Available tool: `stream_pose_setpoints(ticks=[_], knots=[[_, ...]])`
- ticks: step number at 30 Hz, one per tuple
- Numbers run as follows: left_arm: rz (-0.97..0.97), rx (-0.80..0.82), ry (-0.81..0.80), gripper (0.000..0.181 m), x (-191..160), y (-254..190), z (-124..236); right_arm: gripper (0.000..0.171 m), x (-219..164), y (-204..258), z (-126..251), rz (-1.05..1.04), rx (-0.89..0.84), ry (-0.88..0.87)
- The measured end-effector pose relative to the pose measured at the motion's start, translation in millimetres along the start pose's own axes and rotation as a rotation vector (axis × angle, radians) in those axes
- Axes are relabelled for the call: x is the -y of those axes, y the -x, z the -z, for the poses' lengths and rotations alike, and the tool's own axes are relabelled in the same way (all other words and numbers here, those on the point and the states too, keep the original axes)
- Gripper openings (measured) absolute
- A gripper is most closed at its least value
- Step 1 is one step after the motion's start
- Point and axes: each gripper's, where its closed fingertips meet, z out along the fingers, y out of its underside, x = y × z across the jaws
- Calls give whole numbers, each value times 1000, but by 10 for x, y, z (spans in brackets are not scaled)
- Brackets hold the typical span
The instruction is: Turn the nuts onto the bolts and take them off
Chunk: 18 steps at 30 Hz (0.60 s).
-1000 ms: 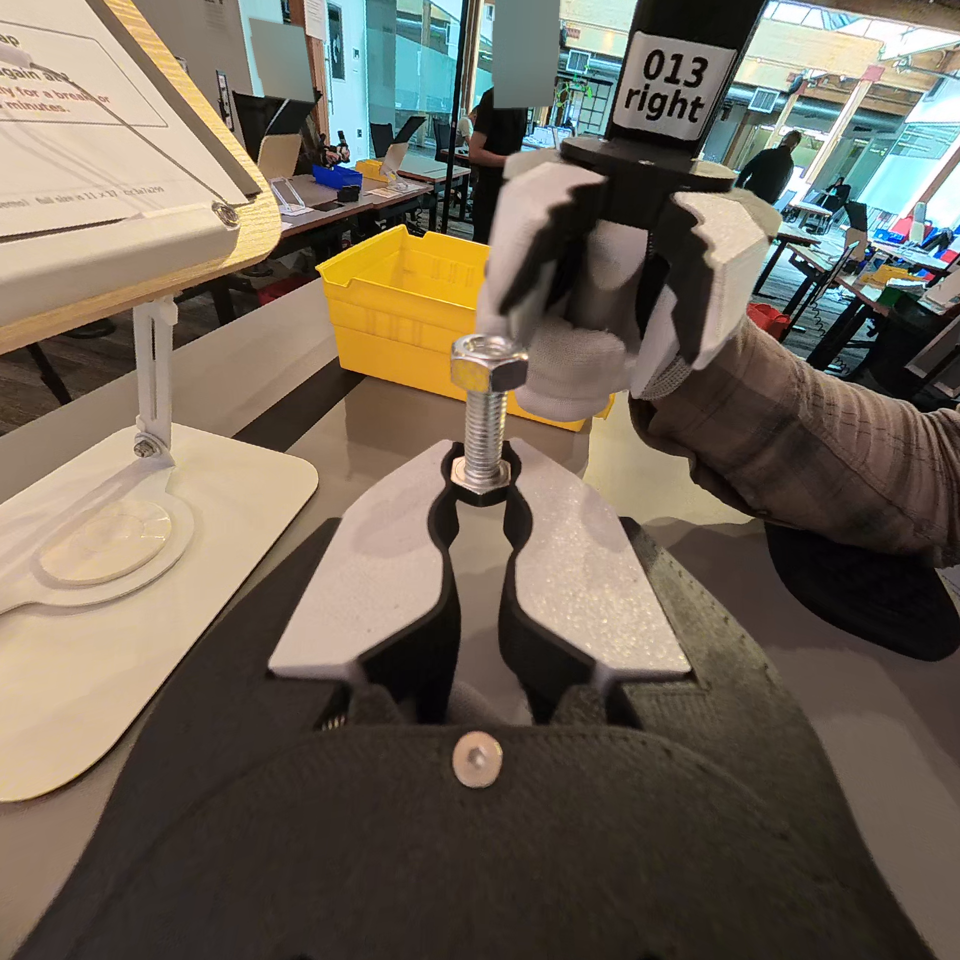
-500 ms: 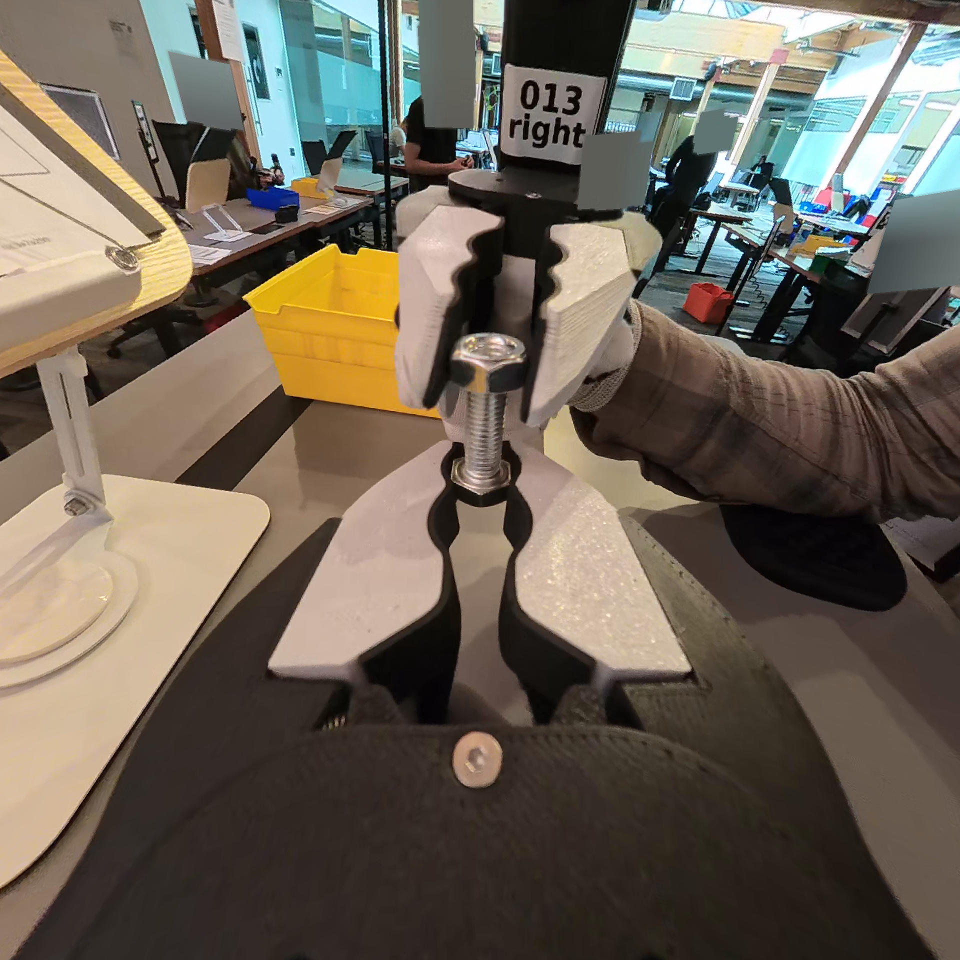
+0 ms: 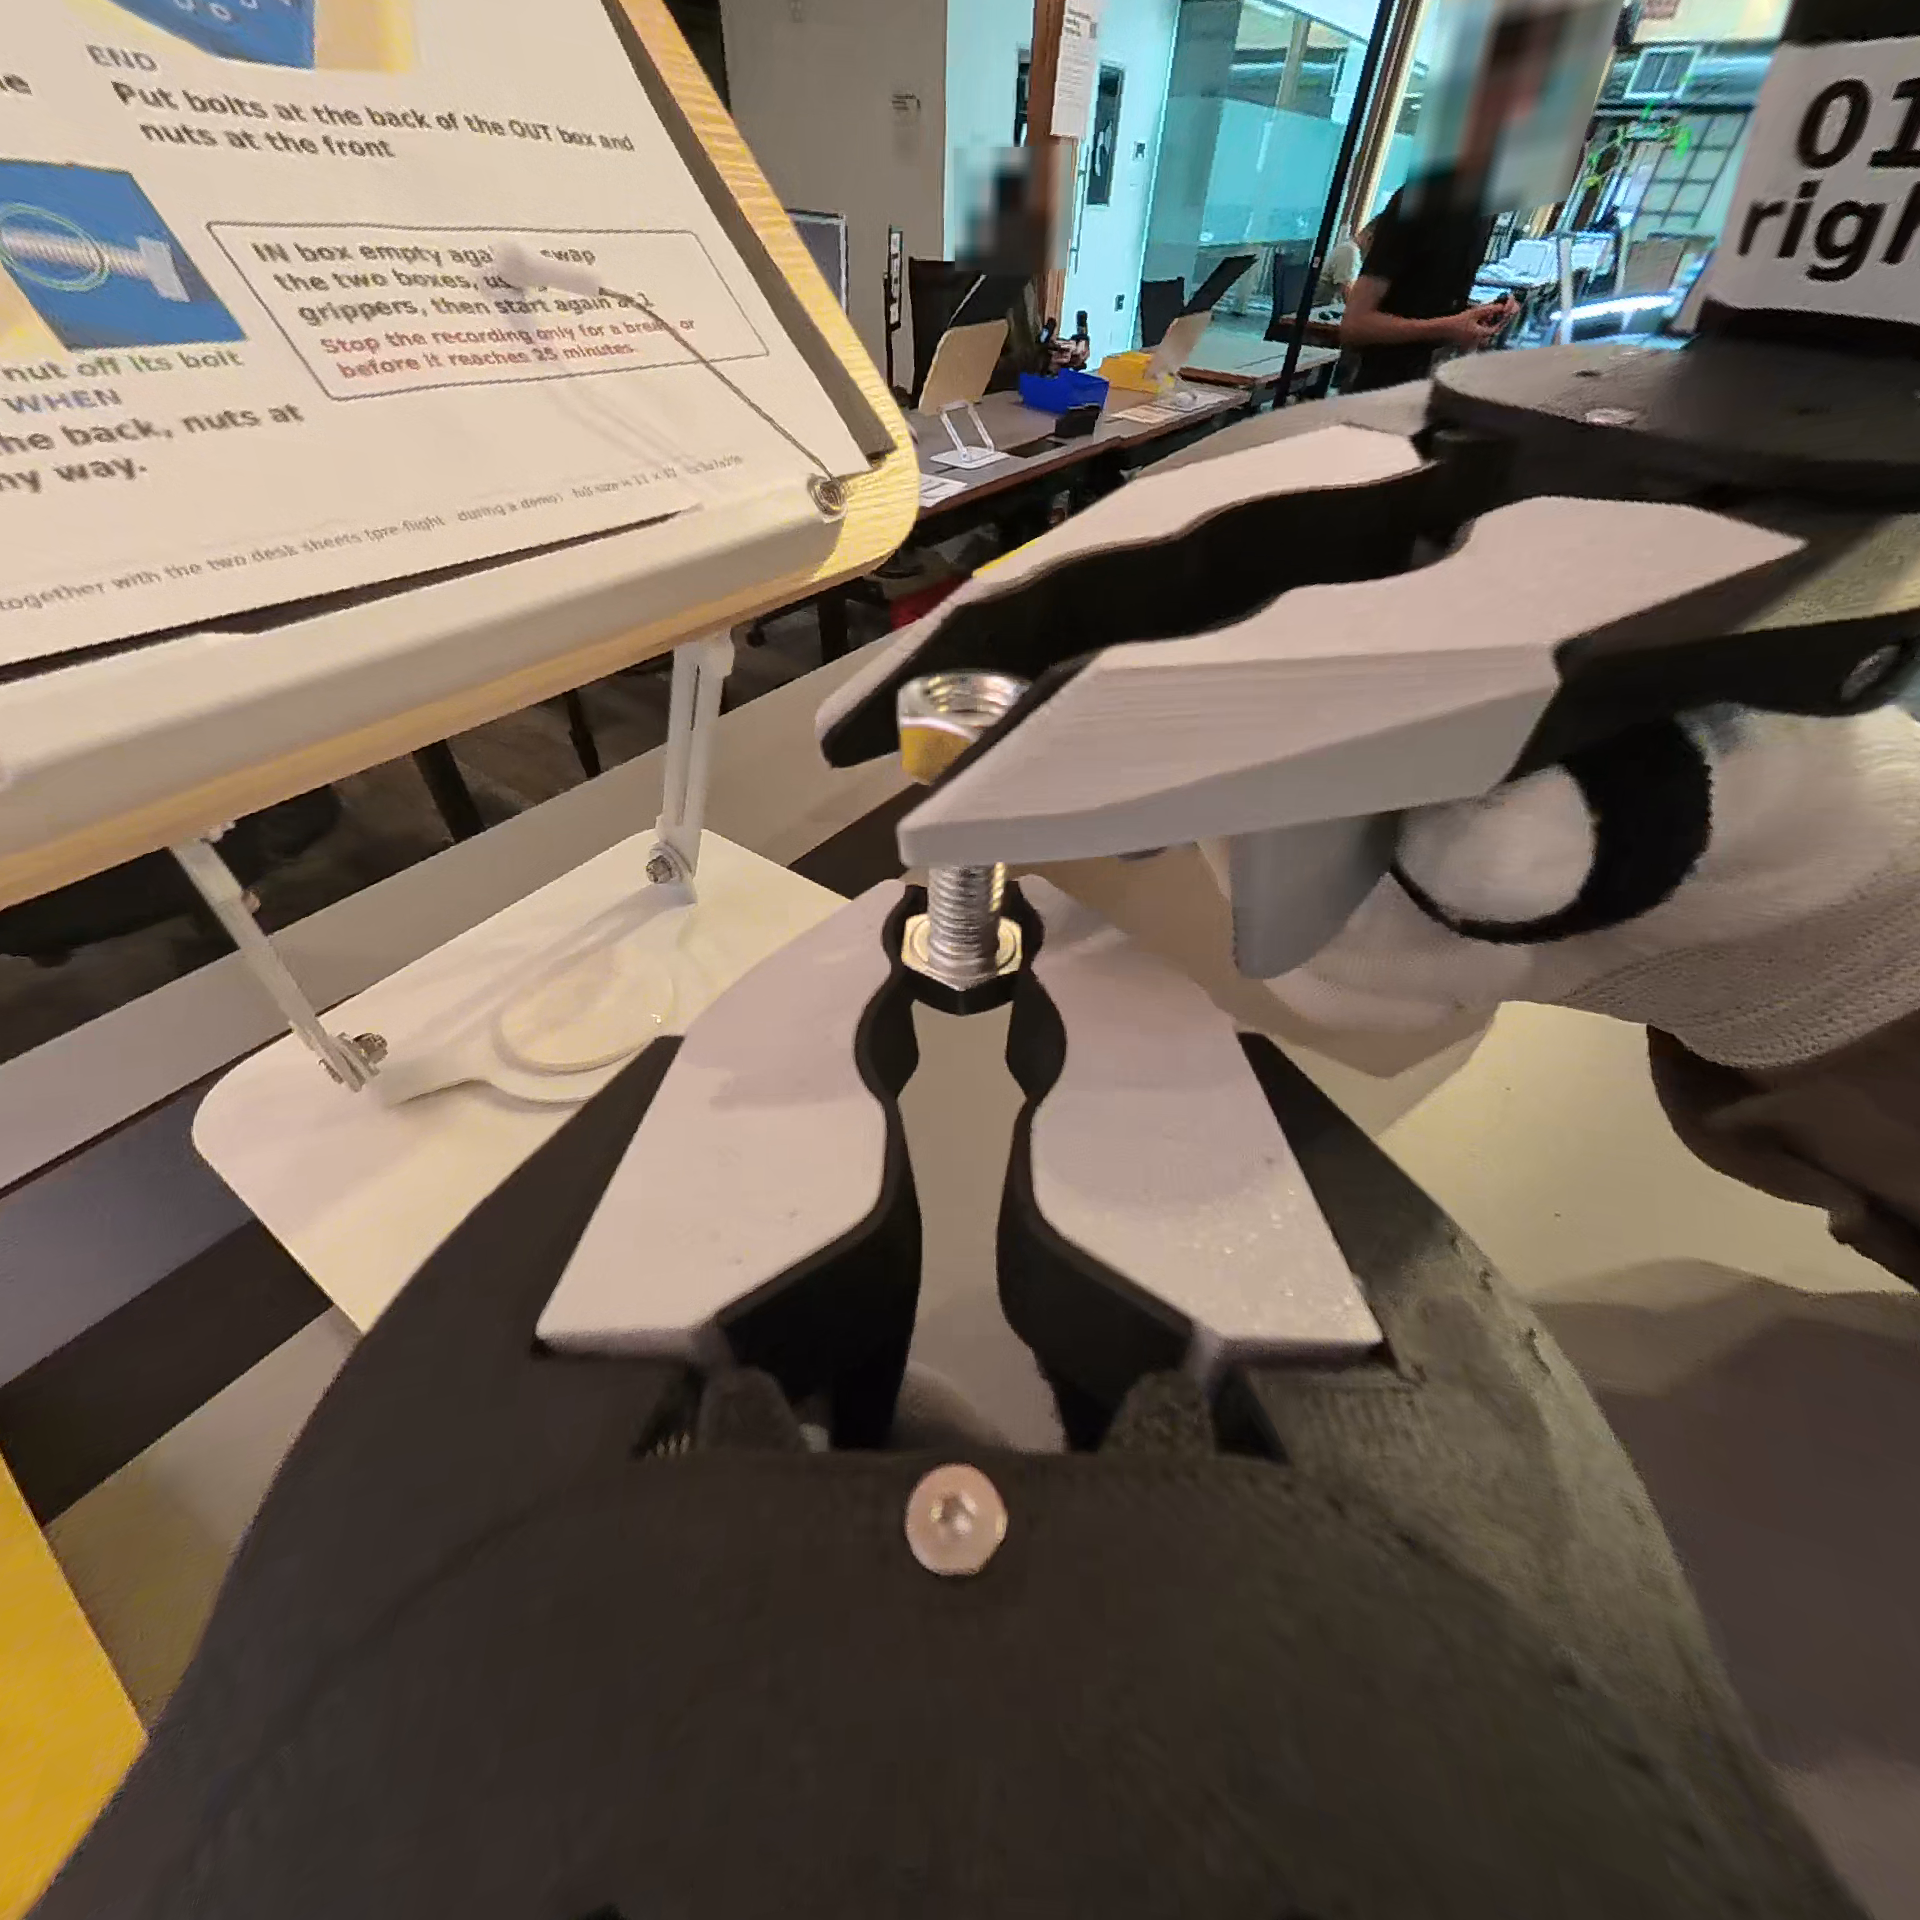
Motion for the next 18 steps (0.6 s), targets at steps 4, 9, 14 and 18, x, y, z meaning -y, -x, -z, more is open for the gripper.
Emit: stream_pose_setpoints(ticks=[4,9,14,18], knots=[[0,-62,-16,14,34,-68,24,60,41,73,41,25,62,-19],[0,-219,-42,14,69,-282,73,49,130,213,211,-23,234,-93],[-17,-443,-58,14,90,-610,204,41,179,454,430,-23,432,-117],[-38,-534,-60,14,104,-786,270,26,166,581,491,25,488,-105]])
